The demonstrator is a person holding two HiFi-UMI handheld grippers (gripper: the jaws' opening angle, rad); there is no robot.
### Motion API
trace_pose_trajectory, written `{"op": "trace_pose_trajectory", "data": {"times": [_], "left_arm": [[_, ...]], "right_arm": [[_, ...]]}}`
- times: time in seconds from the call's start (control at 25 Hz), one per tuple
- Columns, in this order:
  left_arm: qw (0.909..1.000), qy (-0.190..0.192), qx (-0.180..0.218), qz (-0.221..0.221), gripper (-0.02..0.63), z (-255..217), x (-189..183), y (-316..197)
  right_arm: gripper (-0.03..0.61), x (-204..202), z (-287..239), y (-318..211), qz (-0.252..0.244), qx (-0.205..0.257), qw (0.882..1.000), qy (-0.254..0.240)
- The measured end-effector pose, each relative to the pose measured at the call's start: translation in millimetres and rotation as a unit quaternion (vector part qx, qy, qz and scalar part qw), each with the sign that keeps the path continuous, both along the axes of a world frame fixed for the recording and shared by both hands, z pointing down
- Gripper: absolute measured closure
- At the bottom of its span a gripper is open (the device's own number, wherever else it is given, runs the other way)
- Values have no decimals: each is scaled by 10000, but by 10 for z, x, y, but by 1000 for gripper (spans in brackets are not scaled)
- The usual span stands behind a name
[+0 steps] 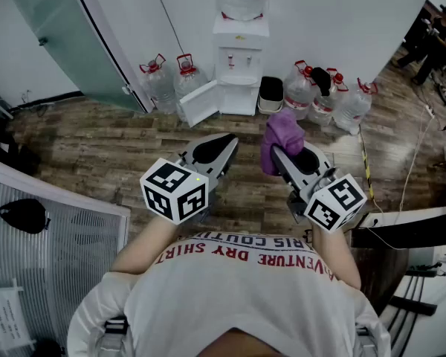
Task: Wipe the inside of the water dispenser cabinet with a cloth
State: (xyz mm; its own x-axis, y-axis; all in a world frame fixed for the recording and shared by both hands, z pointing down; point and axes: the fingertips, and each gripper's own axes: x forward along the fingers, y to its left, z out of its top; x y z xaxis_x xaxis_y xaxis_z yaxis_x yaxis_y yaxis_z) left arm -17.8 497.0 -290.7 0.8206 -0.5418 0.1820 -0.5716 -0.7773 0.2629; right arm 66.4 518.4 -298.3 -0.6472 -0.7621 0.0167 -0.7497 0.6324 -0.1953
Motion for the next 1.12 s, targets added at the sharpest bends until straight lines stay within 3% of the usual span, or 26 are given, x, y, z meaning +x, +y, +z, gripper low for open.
{"op": "trace_pose_trajectory", "data": {"times": [0.52,1.12], "left_arm": [[9995,-1,160,-281,578,-59,294,-219],[9990,-23,-113,-421,578,244,374,-733]], "right_arm": [[479,358,-68,-256,-201,158,9997,-11],[477,570,219,-793,-200,-130,9996,-170]]}}
